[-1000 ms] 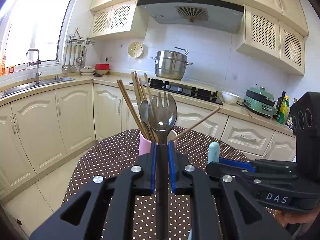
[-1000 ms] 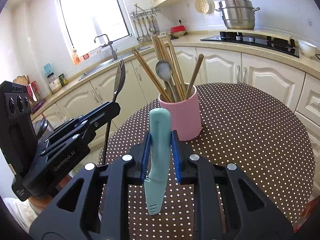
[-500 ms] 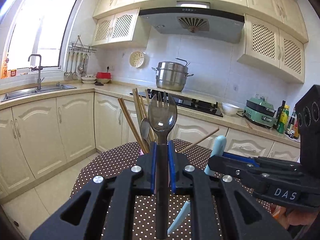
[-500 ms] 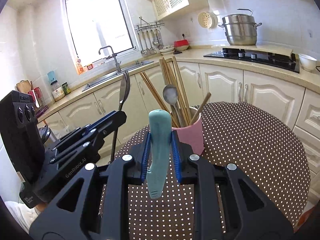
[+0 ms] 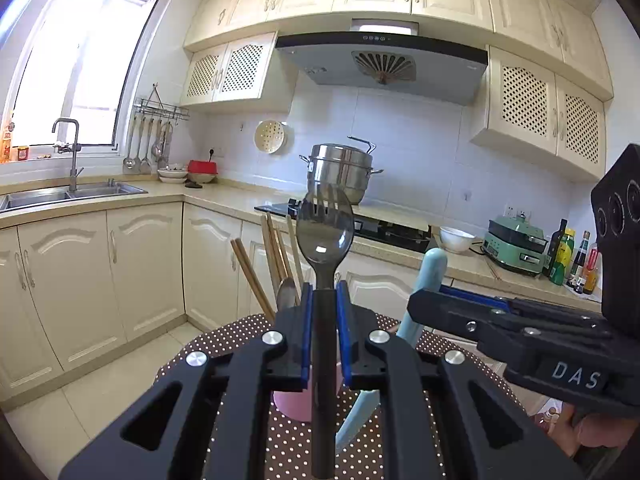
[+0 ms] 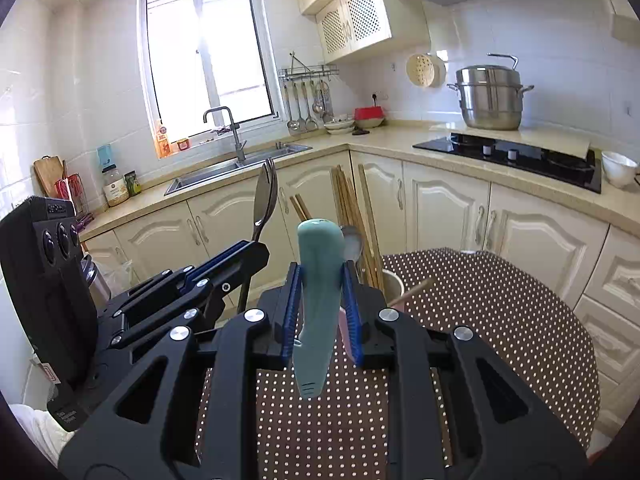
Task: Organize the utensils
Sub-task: 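Lift the dark utensil and knife and lower both into the pink cup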
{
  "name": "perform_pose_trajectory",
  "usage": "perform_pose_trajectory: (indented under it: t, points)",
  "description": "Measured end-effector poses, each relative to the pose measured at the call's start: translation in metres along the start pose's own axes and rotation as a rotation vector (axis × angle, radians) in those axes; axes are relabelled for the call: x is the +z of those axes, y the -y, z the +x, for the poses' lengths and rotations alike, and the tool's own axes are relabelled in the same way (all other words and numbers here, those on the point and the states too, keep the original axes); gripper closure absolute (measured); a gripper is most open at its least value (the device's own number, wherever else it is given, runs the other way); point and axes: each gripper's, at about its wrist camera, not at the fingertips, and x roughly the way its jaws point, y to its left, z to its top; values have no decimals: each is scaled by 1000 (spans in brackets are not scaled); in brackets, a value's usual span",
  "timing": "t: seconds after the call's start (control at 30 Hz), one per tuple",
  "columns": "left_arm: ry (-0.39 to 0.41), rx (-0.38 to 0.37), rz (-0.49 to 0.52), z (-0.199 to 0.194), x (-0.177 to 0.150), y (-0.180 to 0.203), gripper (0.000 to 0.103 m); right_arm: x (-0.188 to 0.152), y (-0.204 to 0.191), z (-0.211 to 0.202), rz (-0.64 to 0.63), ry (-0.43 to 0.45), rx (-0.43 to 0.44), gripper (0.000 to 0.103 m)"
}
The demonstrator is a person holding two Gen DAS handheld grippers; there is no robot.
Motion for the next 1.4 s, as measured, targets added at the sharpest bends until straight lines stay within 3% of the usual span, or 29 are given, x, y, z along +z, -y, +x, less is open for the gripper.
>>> perform_pose_trajectory:
  t: [0.63, 1.07, 1.4]
  points:
    - [73, -84, -115, 44, 39, -21, 92, 68, 16, 25, -49, 95, -83, 82]
    - [65, -146, -128, 83, 21, -18, 92, 55, 38, 59, -89, 55, -169, 82]
    - [33, -151, -149, 100, 6, -21, 92, 40, 49, 77, -44, 1, -144, 81]
